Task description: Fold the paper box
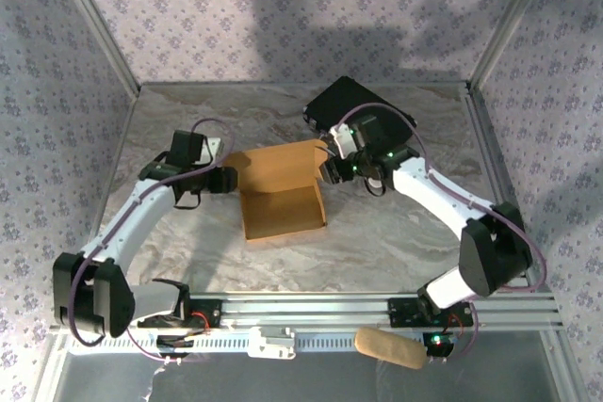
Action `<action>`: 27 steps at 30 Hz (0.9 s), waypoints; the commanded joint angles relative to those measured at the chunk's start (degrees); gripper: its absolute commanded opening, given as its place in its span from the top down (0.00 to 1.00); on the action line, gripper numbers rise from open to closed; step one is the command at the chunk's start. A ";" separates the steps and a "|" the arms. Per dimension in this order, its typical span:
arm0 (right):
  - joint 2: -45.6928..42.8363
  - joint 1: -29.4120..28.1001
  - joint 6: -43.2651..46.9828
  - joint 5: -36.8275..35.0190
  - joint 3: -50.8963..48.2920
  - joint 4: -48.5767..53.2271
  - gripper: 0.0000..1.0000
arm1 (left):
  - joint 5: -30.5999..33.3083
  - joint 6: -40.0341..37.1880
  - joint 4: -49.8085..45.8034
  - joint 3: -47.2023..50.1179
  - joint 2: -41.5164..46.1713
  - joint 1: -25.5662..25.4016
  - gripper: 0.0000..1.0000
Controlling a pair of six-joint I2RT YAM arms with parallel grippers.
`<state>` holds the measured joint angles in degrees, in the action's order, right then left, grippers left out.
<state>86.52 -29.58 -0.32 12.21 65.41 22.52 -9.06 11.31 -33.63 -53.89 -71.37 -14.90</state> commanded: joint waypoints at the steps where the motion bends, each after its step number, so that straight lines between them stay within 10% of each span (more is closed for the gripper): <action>1: 3.62 0.25 4.57 2.54 7.22 2.19 0.43 | 1.65 -0.71 0.01 -2.75 -1.24 -0.57 0.48; 27: 8.17 -3.37 -3.00 -5.31 11.23 4.64 0.97 | 7.37 7.65 0.81 -5.47 -4.08 -5.76 0.88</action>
<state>94.56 -32.21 0.10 9.74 74.94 24.99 -2.44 16.08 -33.21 -57.43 -75.55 -20.36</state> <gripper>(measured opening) 0.058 0.124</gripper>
